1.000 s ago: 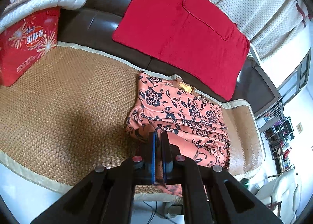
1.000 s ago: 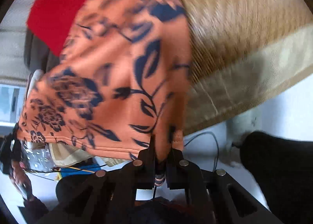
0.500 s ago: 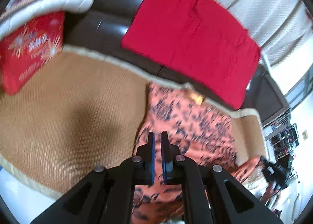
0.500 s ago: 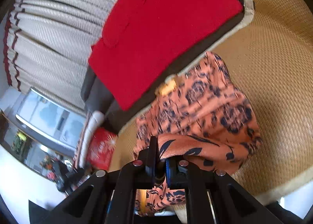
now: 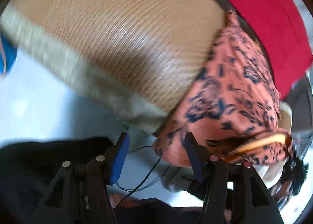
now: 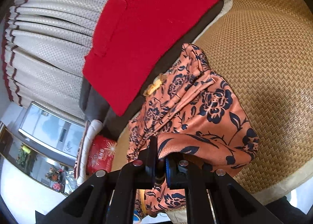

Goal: Fold small clothes

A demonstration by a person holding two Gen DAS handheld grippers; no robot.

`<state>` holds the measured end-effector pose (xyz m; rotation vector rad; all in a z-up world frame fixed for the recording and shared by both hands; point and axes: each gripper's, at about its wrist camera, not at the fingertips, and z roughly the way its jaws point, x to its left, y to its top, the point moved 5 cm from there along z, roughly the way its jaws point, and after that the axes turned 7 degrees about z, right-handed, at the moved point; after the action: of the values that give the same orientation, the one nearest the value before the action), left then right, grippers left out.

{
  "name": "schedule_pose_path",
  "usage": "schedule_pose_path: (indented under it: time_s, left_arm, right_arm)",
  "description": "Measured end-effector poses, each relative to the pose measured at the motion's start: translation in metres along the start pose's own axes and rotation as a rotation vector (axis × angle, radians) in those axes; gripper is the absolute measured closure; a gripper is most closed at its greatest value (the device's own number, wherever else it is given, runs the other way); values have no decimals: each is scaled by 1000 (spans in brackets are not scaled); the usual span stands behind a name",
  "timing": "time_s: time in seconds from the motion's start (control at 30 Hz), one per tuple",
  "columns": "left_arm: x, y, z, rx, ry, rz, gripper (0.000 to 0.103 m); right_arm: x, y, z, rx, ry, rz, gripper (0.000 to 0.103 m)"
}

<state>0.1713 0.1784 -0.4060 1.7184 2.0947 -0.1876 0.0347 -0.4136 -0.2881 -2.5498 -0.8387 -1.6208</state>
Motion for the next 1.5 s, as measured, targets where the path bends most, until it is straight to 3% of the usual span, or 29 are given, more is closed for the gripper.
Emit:
schedule_pose_path:
  time_s: [0.1, 0.2, 0.43, 0.47, 0.5, 0.53, 0.6, 0.77, 0.83, 1.03, 1.2, 1.37, 1.5]
  left_arm:
    - [9, -10, 29, 71, -59, -92, 43]
    - [6, -14, 42, 84, -143, -138, 42]
    - [-18, -14, 45, 53, -330, -108, 46]
    - [-21, -13, 45, 46, -334, -92, 52]
    - [-24, -13, 46, 52, -321, -70, 74]
    - [-27, -13, 47, 61, -311, -49, 86]
    - [-30, -15, 46, 60, -298, -16, 95]
    - [-45, -7, 27, 20, -251, 77, 97]
    - [-55, 5, 10, -3, -270, 100, 97]
    - [-110, 73, -57, -133, -337, 202, 97]
    - [-180, 163, -85, -231, -332, 303, 97]
    - [-240, 268, -41, -251, -259, 340, 97]
    - [-237, 321, 27, -175, -212, 241, 96]
  right_arm:
    - [-1, -1, 2, -16, 15, -18, 95]
    - [-1, -3, 5, -16, 11, -22, 95]
    - [-6, 1, 1, -50, -25, -44, 95]
    - [-7, 1, 2, -51, -36, -49, 95]
    - [-7, 0, 2, -50, -42, -54, 95]
    - [-6, 0, 3, -50, -43, -59, 95]
    - [-3, -1, 1, -56, -39, -72, 95]
    - [-3, 1, -5, -56, 1, -47, 95]
    - [-1, 3, -7, -54, 20, -35, 95]
    - [20, 33, -14, -95, 81, -33, 95]
    - [45, 96, 8, -134, 95, -53, 95]
    - [59, 171, 74, -135, 74, -42, 95]
    - [35, 216, 140, -109, -2, 51, 91]
